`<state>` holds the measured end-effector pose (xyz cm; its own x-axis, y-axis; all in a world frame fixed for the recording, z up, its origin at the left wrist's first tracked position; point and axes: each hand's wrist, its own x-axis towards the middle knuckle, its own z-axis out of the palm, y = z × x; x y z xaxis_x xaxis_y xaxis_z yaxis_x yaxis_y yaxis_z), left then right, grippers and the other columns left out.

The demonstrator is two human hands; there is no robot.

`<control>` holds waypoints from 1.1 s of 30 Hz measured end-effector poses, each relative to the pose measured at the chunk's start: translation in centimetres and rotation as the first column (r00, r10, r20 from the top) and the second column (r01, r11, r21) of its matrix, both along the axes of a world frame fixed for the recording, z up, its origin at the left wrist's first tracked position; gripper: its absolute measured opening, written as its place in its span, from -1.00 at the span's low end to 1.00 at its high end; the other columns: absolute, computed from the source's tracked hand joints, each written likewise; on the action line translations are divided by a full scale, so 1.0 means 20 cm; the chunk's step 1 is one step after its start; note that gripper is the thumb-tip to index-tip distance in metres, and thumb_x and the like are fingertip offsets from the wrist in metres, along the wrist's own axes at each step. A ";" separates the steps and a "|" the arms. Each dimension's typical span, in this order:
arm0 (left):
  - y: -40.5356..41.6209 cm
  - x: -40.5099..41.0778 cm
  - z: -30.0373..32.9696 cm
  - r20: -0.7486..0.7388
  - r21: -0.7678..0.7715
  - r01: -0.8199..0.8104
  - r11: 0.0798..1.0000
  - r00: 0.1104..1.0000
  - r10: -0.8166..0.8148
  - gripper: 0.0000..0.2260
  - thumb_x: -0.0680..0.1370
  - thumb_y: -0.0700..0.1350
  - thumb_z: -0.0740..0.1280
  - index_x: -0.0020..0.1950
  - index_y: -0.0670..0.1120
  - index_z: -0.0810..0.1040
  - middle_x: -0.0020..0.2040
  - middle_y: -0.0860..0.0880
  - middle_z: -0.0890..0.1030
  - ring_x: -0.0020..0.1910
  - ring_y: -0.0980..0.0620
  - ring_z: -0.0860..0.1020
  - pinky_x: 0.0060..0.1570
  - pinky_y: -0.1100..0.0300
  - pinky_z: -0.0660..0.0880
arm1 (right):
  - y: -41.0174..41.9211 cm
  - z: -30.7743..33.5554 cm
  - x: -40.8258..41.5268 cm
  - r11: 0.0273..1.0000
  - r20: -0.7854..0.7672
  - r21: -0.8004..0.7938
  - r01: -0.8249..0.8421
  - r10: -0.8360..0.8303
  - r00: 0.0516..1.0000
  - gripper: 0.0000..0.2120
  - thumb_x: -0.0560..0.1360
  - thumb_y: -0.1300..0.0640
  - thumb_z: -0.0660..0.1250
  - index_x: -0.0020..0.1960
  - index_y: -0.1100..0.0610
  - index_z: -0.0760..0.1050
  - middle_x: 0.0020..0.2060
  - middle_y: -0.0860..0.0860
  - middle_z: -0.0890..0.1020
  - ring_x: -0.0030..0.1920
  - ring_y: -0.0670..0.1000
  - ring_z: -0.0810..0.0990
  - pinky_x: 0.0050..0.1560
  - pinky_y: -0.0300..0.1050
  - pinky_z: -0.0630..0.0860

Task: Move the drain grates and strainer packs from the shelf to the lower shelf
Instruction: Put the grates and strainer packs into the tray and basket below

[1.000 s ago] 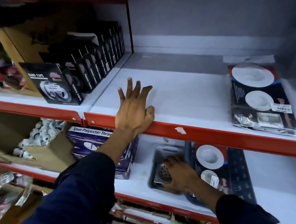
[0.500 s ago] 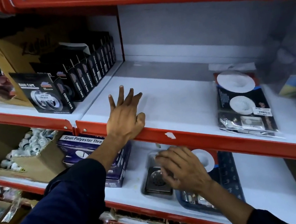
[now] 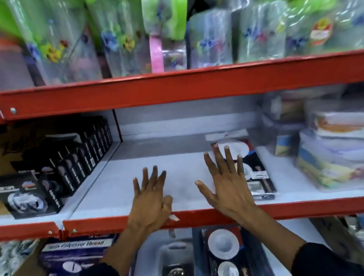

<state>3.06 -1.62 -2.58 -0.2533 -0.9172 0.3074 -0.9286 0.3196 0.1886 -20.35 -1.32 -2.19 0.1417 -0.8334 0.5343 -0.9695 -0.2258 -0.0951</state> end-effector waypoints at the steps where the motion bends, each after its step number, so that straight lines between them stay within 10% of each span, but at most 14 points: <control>1: 0.00 -0.09 0.01 -0.036 0.014 0.037 0.999 0.999 -0.037 -0.35 0.56 0.13 -0.03 0.63 -0.06 -0.03 0.65 -0.11 -0.08 0.63 -0.11 -0.20 0.59 -0.14 -0.24 | 0.00 0.00 -0.05 1.000 0.031 -0.003 0.026 -0.026 0.999 -0.25 0.59 -0.36 -0.05 0.63 0.05 -0.01 0.63 0.09 -0.11 0.62 0.19 -0.24 0.59 0.28 -0.23; 9: -0.07 -0.62 0.09 -0.436 0.221 0.220 0.950 0.894 -0.105 -0.54 0.66 -0.05 0.13 0.56 -0.14 0.23 0.48 -0.22 0.44 0.32 -0.16 0.54 0.30 0.17 0.43 | 0.02 0.02 -0.45 0.926 0.384 0.338 0.171 -0.302 0.873 -0.26 0.62 -0.27 0.05 0.63 0.13 -0.04 0.60 0.27 0.09 0.59 0.30 0.08 0.58 0.22 0.07; 13: -0.09 -0.75 0.09 -0.546 0.241 0.210 0.948 0.837 -0.047 -0.71 0.66 -0.12 0.18 0.34 -0.17 0.47 0.34 -0.17 0.59 0.22 -0.11 0.58 0.03 0.30 0.40 | 0.02 0.07 -0.53 0.893 0.624 0.449 0.007 -0.319 0.714 -0.31 0.64 -0.21 0.10 0.57 0.23 0.13 0.44 0.27 0.44 0.41 0.27 0.45 0.36 0.02 0.42; 21: -0.04 -0.74 0.11 -0.830 0.208 0.129 0.970 0.548 0.105 -0.72 0.49 -0.29 0.45 0.19 -0.20 0.62 0.13 -0.14 0.70 0.07 -0.03 0.65 0.12 0.21 0.55 | 0.20 0.11 -0.58 0.989 0.753 0.146 -0.025 -0.094 0.651 -0.74 0.62 0.24 0.22 0.25 0.12 0.58 0.07 0.07 0.73 -0.09 -0.03 0.66 -0.22 -0.47 0.41; 25: 0.11 -0.65 0.13 -0.921 0.157 0.173 0.972 0.382 0.080 -0.65 0.43 -0.37 0.49 0.17 -0.14 0.63 0.08 -0.07 0.72 -0.04 0.09 0.67 -0.01 0.31 0.59 | 0.40 0.07 -0.56 0.994 0.845 -0.019 -0.103 0.071 0.530 -0.52 0.57 0.33 0.30 0.39 -0.09 0.48 0.03 -0.39 0.66 0.02 -0.32 0.66 -0.02 -0.46 0.56; 30: 0.35 -0.60 0.15 -0.971 -0.003 0.193 0.981 0.234 -0.049 -0.58 0.41 -0.41 0.48 0.15 -0.01 0.63 0.03 0.10 0.71 -0.12 0.20 0.68 -0.07 0.35 0.61 | 0.61 -0.06 -0.50 0.953 0.805 -0.296 -0.071 0.289 0.518 -0.50 0.55 0.30 0.36 0.45 0.03 0.45 0.27 -0.04 0.63 0.18 -0.13 0.67 0.13 -0.25 0.61; 33: 0.60 -0.62 -0.20 -0.981 0.112 0.104 0.988 0.168 0.094 -0.57 0.39 -0.46 0.47 0.12 -0.03 0.64 0.02 0.14 0.71 -0.08 0.23 0.70 -0.07 0.41 0.59 | 0.79 -0.43 -0.45 0.980 0.808 -0.199 -0.031 0.182 0.561 -0.53 0.54 0.32 0.38 0.43 0.15 0.46 0.33 0.03 0.59 0.24 -0.05 0.65 0.17 -0.24 0.61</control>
<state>-9.33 10.44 -6.67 0.1631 -0.9674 0.1938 0.0626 0.2062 0.9765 -29.38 14.47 -10.82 -0.3369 -0.7443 0.5767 -0.4577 -0.4058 -0.7911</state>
